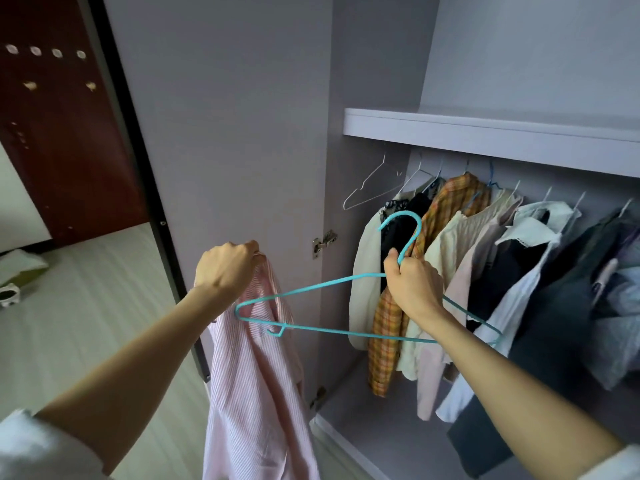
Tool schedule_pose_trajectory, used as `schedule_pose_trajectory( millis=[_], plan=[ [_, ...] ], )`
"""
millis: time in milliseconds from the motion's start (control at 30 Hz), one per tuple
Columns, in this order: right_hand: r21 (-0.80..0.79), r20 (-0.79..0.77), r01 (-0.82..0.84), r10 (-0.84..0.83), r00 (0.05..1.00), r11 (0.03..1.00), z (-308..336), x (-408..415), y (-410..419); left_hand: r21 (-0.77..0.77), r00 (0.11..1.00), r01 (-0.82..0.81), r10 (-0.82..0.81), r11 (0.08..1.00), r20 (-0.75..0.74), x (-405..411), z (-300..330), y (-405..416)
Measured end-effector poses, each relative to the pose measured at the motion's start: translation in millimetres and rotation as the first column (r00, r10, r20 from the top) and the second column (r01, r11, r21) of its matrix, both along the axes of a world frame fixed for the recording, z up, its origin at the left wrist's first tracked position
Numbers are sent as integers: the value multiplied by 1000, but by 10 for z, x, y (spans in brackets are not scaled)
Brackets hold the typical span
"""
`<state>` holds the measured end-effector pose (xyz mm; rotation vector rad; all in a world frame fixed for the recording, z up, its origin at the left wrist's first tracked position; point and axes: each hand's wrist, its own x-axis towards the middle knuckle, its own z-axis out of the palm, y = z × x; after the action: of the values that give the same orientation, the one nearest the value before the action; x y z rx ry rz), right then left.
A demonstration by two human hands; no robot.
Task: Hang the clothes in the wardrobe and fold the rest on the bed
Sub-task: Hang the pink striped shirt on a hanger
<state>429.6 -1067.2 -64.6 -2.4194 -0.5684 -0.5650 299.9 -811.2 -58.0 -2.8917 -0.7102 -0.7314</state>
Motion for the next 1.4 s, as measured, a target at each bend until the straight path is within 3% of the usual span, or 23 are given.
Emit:
schedule_pose_trajectory(
  millis=[167, 300, 400, 500, 567, 667, 800, 867, 933, 1033, 1167, 1233, 1333, 1367, 1400],
  plan=[
    [45, 33, -10, 9, 999, 999, 11, -2, -46, -37, 997, -72, 72, 997, 22, -67, 3, -4],
    [-115, 9, -91, 93, 996, 989, -51, -110, 115, -117, 994, -78, 86, 990, 65, -62, 99, -135],
    [-197, -120, -155, 133, 984, 968, -231, -253, 367, -220, 993, -36, 59, 975, 100, 3, 193, -352],
    [-95, -334, -131, 92, 938, 987, -338, -349, 547, -332, 985, 24, 34, 943, 168, -8, 243, -542],
    [-20, -389, -101, 85, 917, 995, -361, -386, 618, -373, 980, 94, -20, 923, 198, -63, 195, -653],
    [141, -325, -67, 110, 939, 988, -350, -443, 687, -355, 977, 194, -146, 915, 158, -156, 74, -782],
    [341, -262, -40, 136, 955, 939, -275, -499, 731, -16, 987, 141, -142, 990, -79, -150, 39, -670],
    [398, -244, -53, 161, 956, 916, -218, -493, 757, 48, 983, 138, -131, 989, -128, -123, 73, -583],
    [425, -243, -75, 193, 951, 902, -150, -469, 768, 16, 982, 176, -174, 984, -75, -108, 119, -517],
    [481, -220, -159, 294, 930, 862, -67, -390, 751, -154, 969, 237, -245, 959, -35, -90, 152, -432],
    [625, -235, -332, 575, 784, 707, 35, -283, 691, -277, 952, 281, -303, 919, -43, -93, 52, -316],
    [640, -371, -375, 698, 613, 670, 54, -186, 615, -359, 945, 307, -326, 881, 9, -116, -3, -242],
    [658, -635, -365, 746, 200, 659, 81, -75, 488, -288, 914, 396, -404, 872, 32, -145, -48, -206],
    [612, -688, -401, 709, 156, 682, 79, -39, 471, -248, 904, 423, -426, 871, 44, -163, -35, -225],
    [530, -732, -465, 659, 172, 709, 72, -13, 466, -206, 894, 447, -446, 871, 54, -178, -16, -252]
  ],
)
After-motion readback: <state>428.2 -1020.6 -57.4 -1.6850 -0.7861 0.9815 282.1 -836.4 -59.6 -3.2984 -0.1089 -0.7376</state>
